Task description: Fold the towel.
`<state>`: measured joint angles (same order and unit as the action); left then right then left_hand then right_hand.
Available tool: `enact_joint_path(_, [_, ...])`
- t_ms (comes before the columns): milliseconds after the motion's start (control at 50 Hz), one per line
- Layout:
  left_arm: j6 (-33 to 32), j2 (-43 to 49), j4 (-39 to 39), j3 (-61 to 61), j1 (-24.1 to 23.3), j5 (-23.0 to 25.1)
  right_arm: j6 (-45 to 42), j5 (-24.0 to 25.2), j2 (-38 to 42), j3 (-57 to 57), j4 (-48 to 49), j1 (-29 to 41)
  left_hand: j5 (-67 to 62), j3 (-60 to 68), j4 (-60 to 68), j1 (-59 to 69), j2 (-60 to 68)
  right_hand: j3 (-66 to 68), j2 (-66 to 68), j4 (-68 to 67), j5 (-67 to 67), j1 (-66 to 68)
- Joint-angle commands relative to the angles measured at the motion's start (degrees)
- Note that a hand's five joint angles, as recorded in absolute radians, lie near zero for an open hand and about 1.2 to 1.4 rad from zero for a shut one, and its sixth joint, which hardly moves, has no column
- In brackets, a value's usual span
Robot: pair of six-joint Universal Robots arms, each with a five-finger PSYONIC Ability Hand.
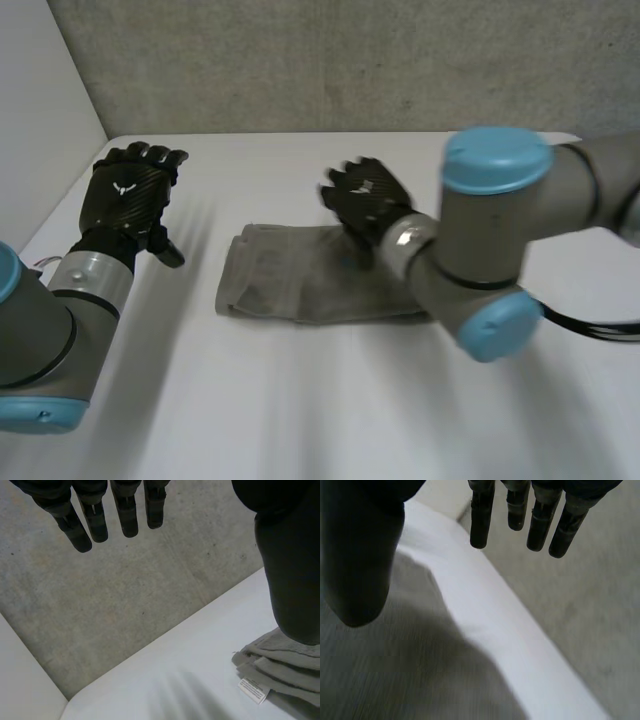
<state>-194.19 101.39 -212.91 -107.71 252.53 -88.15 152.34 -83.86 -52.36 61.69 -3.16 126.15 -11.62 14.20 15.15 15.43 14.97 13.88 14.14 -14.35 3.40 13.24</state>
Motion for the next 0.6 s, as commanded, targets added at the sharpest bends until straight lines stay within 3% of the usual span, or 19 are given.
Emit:
enact_joint_path(20, [-0.1, 0.6, -0.5, -0.4, -0.5, 0.0, -1.1, 0.6, -3.1, 15.0, 1.1, -8.2, 11.2, -3.8, -4.8, -5.0, -4.6, -3.9, -4.1, 4.3, -3.4, -3.2])
enact_joint_path(120, [-0.1, 1.0, -1.2, -0.7, -1.0, -0.1, -3.3, 0.7, -2.6, 20.7, 5.3, -10.1, 11.2, -3.8, -4.8, -5.0, -4.6, 8.7, 8.4, -8.2, 9.1, 9.3])
enact_joint_path(160, [-0.1, 0.9, -1.2, -0.8, -1.1, -0.2, -4.8, 0.2, -2.3, 22.2, 7.0, -10.3, 11.2, -3.8, -4.8, -5.0, -4.6, 37.2, 37.0, -36.8, 37.7, 37.9])
enact_joint_path(180, [-0.1, 0.9, -1.2, -0.8, -1.1, -0.2, -4.9, 0.2, -2.3, 22.2, 7.0, -10.3, 11.2, -3.8, -4.8, -5.0, -4.6, 37.4, 37.2, -36.9, 37.9, 38.1])
enact_joint_path(220, [-0.1, 0.8, -1.1, -0.9, -1.2, -0.2, -5.0, 0.0, -2.3, 21.9, 8.2, -10.5, 11.2, -3.8, -4.8, -5.0, -4.6, 66.0, 65.8, -65.5, 66.5, 66.6])
enact_joint_path(400, [-0.1, 0.1, -1.2, -0.3, -2.0, -0.2, -7.0, -0.3, -6.0, 13.7, 8.4, -9.5, 11.2, -3.8, -4.8, -5.0, -4.6, 66.1, 65.9, -65.7, 66.6, 66.8])
enact_joint_path(500, [-0.1, -0.1, -1.3, 1.0, -2.5, -0.4, -8.4, 0.1, -4.7, 4.3, 4.1, -4.3, 11.2, -3.8, -4.8, -5.0, -4.6, 66.1, 65.9, -65.7, 66.6, 66.8])
enact_joint_path(600, [-0.1, -0.2, -1.4, 3.7, -2.8, -2.1, -12.5, 0.8, 7.7, -14.3, -3.0, 7.5, 11.4, -4.0, -4.9, -5.2, -4.8, 66.1, 65.9, -65.7, 66.6, 66.8])
